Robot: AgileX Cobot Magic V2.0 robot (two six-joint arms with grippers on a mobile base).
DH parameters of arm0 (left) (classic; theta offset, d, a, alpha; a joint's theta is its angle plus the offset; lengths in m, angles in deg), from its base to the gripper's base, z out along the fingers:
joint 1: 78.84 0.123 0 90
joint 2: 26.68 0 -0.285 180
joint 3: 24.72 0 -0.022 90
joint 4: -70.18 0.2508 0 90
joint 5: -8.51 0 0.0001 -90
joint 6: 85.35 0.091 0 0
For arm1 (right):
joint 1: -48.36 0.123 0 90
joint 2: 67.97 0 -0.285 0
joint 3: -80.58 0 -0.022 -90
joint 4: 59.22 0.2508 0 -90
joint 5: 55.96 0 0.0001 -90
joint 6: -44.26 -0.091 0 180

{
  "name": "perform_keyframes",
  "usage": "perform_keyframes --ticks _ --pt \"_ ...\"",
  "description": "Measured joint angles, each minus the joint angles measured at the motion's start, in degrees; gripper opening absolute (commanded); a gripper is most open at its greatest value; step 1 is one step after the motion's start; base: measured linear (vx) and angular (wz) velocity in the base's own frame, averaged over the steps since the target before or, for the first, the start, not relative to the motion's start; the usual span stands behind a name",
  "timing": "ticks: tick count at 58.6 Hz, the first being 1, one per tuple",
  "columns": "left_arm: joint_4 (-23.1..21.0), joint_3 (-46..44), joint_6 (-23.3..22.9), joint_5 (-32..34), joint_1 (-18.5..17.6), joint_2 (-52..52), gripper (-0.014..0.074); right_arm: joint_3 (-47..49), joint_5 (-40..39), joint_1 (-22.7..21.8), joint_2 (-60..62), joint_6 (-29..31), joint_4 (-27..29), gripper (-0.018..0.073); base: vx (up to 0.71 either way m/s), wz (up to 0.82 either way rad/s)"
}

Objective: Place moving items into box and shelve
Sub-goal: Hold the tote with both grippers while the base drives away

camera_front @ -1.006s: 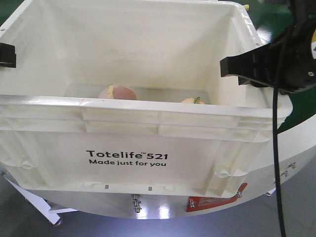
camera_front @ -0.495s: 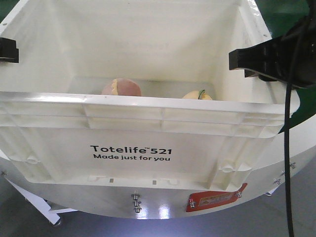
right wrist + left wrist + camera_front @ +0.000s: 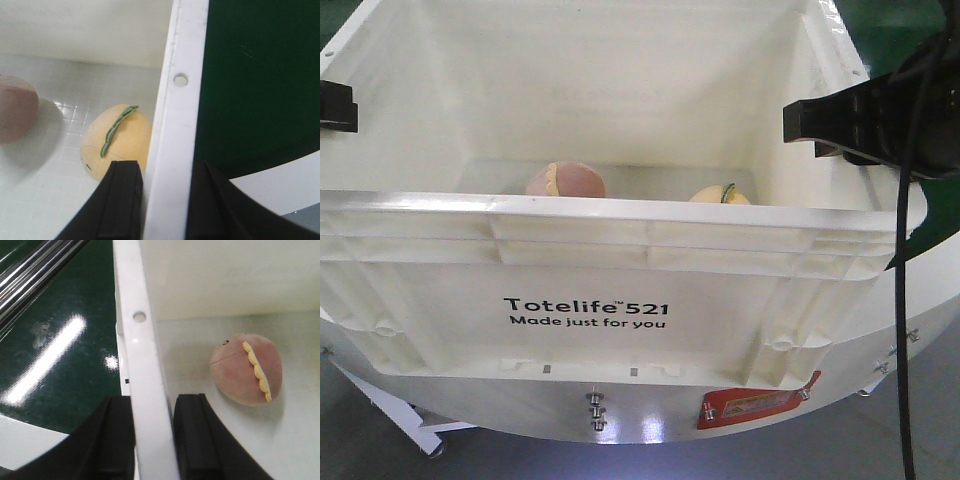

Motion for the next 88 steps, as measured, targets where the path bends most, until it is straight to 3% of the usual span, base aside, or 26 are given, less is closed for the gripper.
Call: perform_keyframes --ticks 88 --pt "-0.1 0.0 0.0 -0.05 0.0 0.0 0.0038 0.0 0.05 0.0 0.0 0.0 -0.07 0.0064 -0.02 0.04"
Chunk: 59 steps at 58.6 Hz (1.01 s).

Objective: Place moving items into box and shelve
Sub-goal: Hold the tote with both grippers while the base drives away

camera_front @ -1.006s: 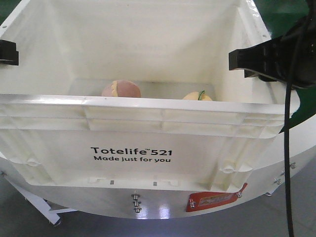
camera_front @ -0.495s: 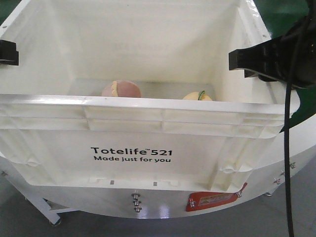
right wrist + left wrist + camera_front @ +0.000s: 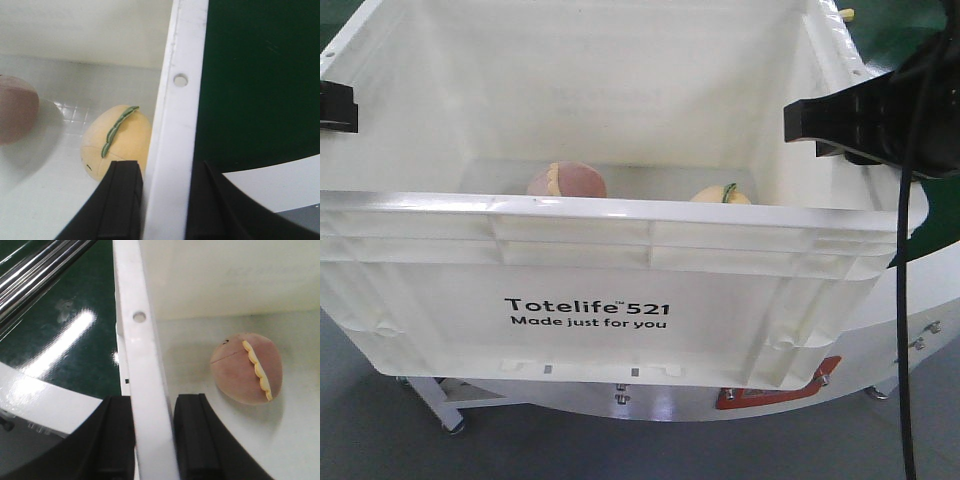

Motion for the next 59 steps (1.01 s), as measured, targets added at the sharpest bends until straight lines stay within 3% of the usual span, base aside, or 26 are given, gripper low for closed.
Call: perform_keyframes --ticks 59 --pt "0.0 0.0 0.0 0.0 -0.06 0.0 0.0038 0.0 -0.05 0.0 0.09 0.0 -0.08 0.0064 -0.13 0.49"
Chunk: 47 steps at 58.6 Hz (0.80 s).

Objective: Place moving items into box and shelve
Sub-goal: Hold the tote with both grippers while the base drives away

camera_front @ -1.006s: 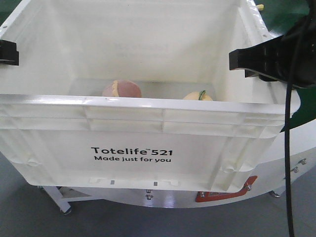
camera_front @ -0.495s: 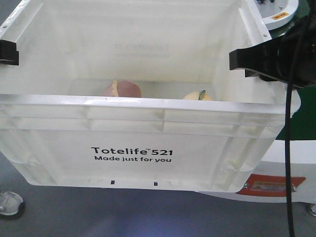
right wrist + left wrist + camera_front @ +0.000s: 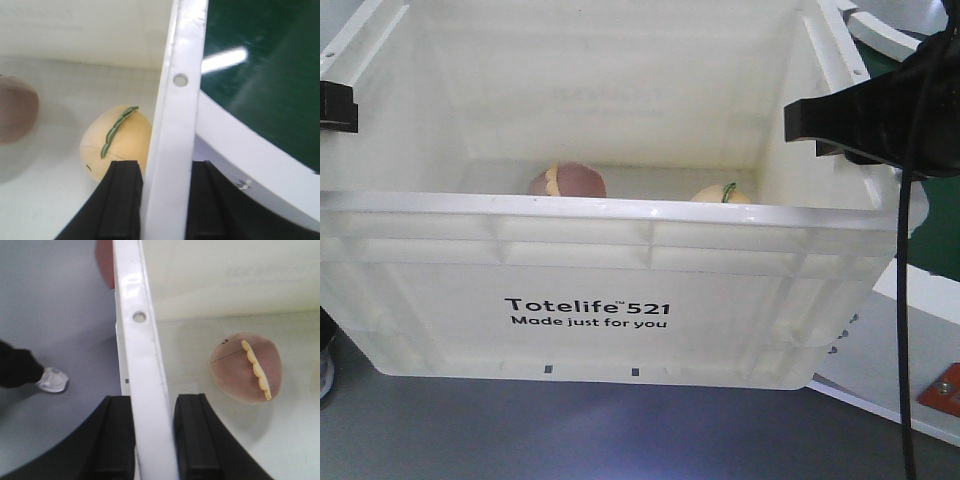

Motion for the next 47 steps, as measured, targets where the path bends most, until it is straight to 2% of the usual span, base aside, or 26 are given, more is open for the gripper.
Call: perform_keyframes --ticks 47 --pt "0.0 0.0 0.0 0.0 0.0 0.0 0.0038 0.0 0.0 0.0 0.0 0.0 -0.04 0.0064 -0.15 0.61"
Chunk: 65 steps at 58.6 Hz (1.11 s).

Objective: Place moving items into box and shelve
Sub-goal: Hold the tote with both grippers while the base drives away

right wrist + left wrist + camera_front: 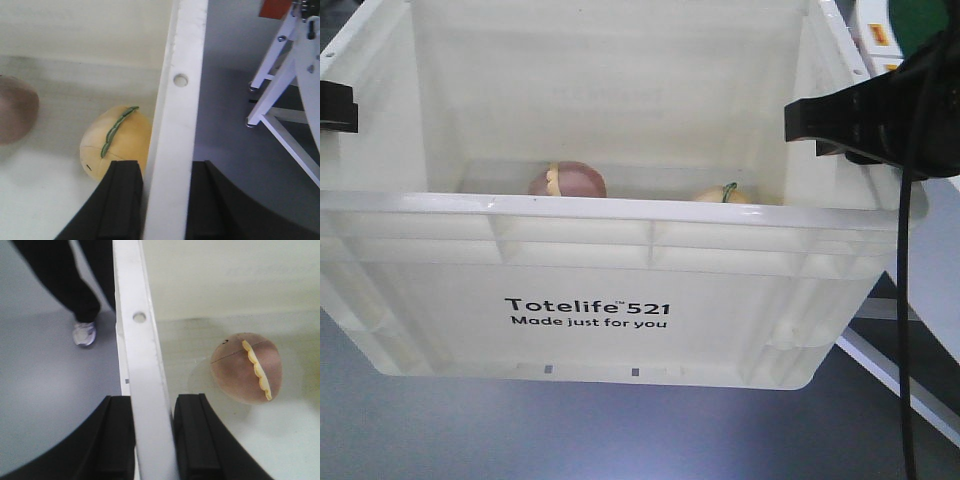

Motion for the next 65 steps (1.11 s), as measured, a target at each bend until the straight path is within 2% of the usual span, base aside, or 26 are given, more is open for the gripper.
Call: perform_keyframes --ticks 65 --pt "-0.06 -0.05 0.0 0.0 0.0 0.0 0.0038 0.0 0.17 0.0 0.05 0.0 0.0 0.0064 -0.11 0.63"
